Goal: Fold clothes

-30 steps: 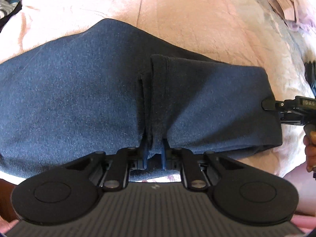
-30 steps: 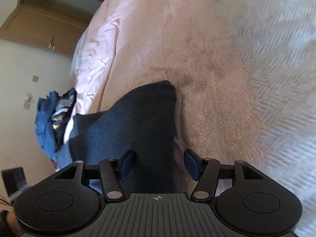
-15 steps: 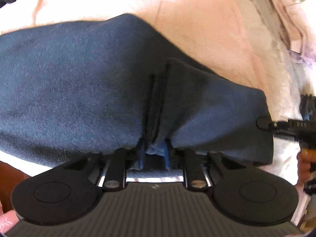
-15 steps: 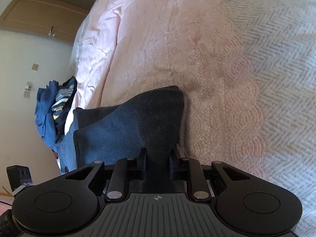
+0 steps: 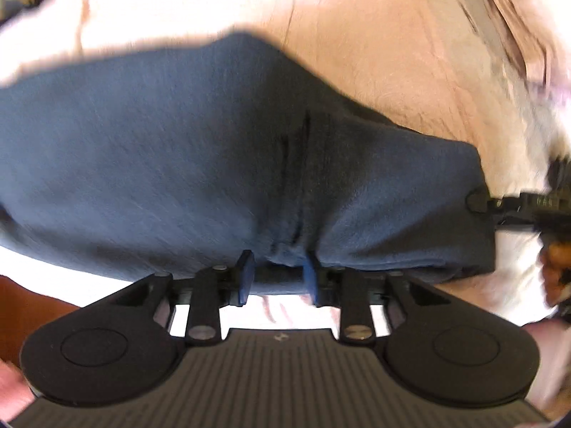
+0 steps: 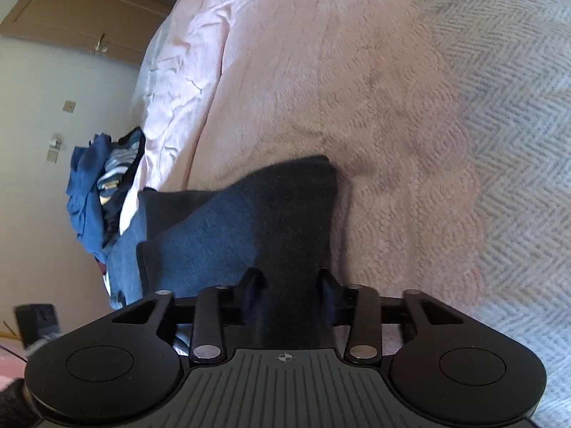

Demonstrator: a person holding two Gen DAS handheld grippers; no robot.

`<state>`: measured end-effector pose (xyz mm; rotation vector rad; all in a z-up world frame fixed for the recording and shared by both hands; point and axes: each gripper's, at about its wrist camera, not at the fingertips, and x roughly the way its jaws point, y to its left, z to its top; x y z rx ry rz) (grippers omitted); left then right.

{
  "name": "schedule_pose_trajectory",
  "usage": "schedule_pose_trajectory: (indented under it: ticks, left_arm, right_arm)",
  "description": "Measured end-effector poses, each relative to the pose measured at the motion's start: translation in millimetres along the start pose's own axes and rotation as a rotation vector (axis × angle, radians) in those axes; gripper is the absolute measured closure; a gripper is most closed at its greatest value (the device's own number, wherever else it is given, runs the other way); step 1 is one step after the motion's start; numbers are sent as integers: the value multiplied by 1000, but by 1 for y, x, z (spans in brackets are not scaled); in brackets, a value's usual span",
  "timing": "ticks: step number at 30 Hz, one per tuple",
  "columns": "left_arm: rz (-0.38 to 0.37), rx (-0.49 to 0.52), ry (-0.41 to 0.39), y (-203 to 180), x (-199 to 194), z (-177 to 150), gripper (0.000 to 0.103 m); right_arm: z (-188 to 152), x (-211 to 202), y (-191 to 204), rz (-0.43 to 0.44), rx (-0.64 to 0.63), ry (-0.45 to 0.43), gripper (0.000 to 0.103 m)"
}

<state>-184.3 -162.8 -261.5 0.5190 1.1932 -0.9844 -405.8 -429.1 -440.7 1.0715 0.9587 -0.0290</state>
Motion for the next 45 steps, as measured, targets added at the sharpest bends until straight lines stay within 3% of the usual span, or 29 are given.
schedule_pose_trajectory:
  ticks: [2,6,10,12,14,17,18,19,21,23,30,35,41,45]
  left_arm:
    - [31,117,-75,-17,-14,6,81]
    - [-54,195,-117,-36,-5,28,81]
    - [-76,215,-81,-37,30,50,81]
    - [-61,239,-35,-29,46,52,88]
    - [-54,266,-10,-27,60,54,89]
    - [-46,277,4,-28,59,58,89]
    - [-41,281,4,-29,55,58,89]
    - [-36,278,-3,-32,51,58,89]
    - [-19,244,-25,-33,37,52,81]
    - [-28,202,-41,-31,21,43,81]
    - [6,101,-121,-14,-42,14,76]
    - [47,12,-192,27,-85,-4,73]
    - [96,-51,-250,112,-123,-22,71]
    - [73,-74,-247,188,-132,-27,71]
  right_arm:
    - [-2,0,-5,13,17,-2,56]
    - [-7,1,-12,50,77,-8,56]
    - [-19,3,-10,59,85,17,55]
    - [-26,3,-13,66,88,24,55]
    - [-31,3,-19,90,111,21,55]
    - [-33,4,-24,115,129,43,55]
    - [-31,2,-22,109,117,49,56]
    - [-29,0,-20,102,108,56,75]
    - [-22,-7,-10,88,93,55,81]
    - [-15,-17,5,90,69,45,83]
    - [4,-51,99,77,-45,29,84]
    - [6,-52,198,79,-273,13,84]
    - [-19,1,318,33,-576,39,84]
    - [-53,64,391,-24,-756,69,84]
